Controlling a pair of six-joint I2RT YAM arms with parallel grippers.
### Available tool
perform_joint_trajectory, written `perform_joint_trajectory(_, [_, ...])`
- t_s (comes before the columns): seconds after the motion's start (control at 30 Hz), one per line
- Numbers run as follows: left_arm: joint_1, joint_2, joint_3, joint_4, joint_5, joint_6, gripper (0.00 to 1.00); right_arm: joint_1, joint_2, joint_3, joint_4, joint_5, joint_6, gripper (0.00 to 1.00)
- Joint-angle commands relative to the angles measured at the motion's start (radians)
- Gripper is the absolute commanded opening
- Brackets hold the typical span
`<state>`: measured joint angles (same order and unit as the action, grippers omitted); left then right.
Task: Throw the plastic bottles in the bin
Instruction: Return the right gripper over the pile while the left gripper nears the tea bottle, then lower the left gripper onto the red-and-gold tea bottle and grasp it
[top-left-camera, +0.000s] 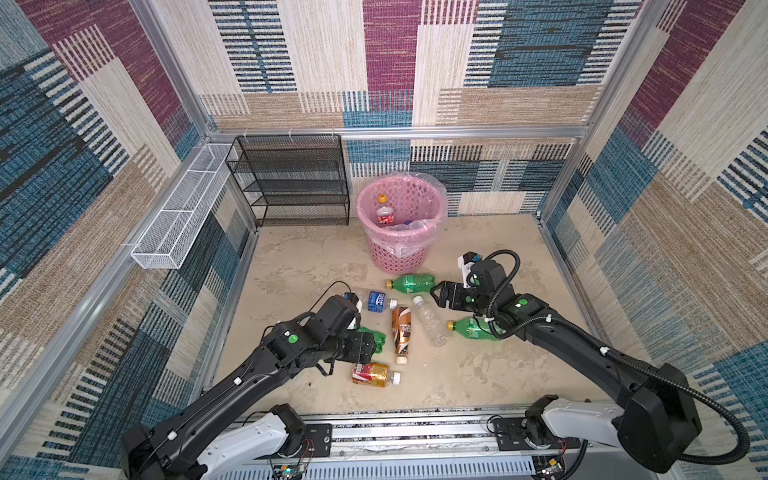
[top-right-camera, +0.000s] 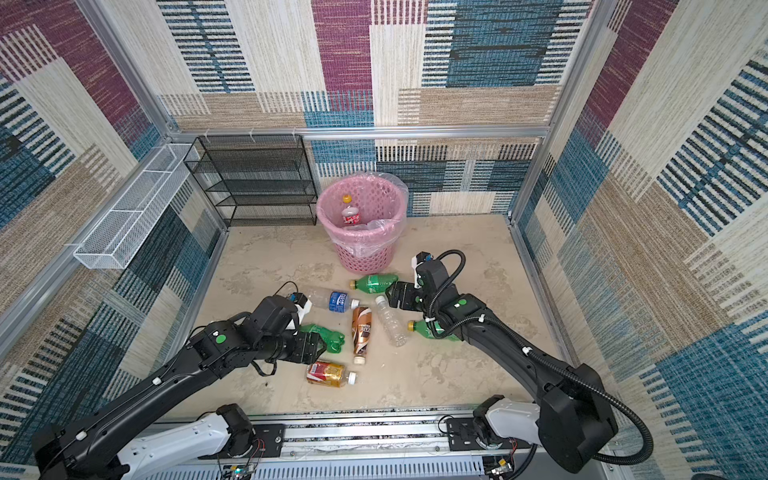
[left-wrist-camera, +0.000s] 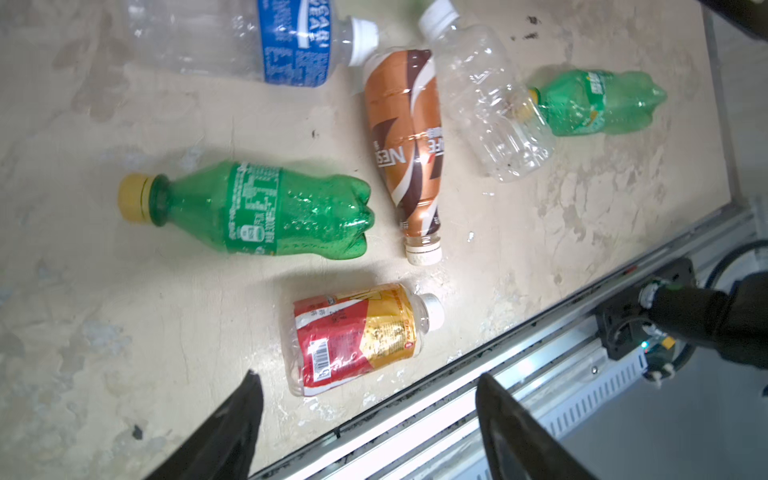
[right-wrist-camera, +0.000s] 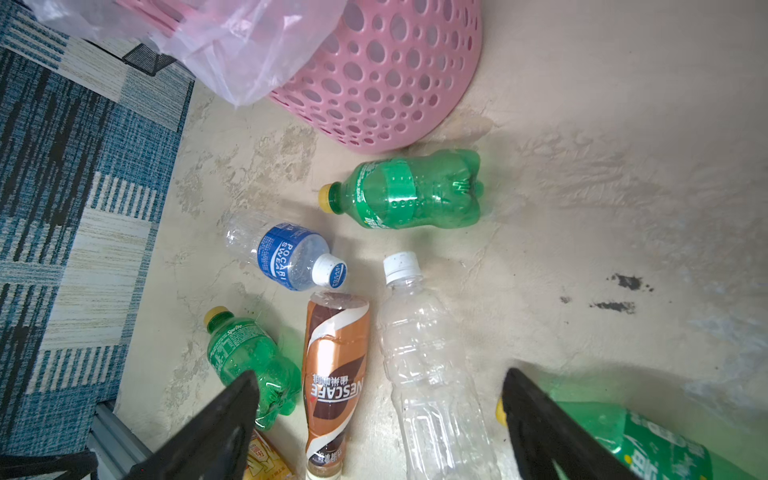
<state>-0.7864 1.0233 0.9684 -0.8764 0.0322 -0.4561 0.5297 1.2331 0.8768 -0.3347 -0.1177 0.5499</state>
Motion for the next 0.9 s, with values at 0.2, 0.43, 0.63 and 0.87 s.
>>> perform_joint_trajectory(0.2, [-0.13,0.074,0.1,-0.081,-0.128,0.715,0.79,0.001,-0.05,-0.018,-0.006,0.06,-0.018,0.93])
perform_joint_trajectory(0.43, [-0.178,0.069,-0.051,-0.041,-0.141,0.965,0.84,0.0,-0.071,-0.029,-0.018,0.076,-0.016,0.94])
perform_joint_trajectory(0.63, [-0.188,0.133,-0.108,0.0,-0.085,1.001,0.82,0.0,-0.066,-0.033,-0.02,0.073,-0.021,0.94])
perform_joint_trajectory(0.87, [-0.189,0.212,-0.116,0.039,-0.057,1.0,0.81,0.0,-0.065,-0.045,-0.02,0.069,-0.02,0.95])
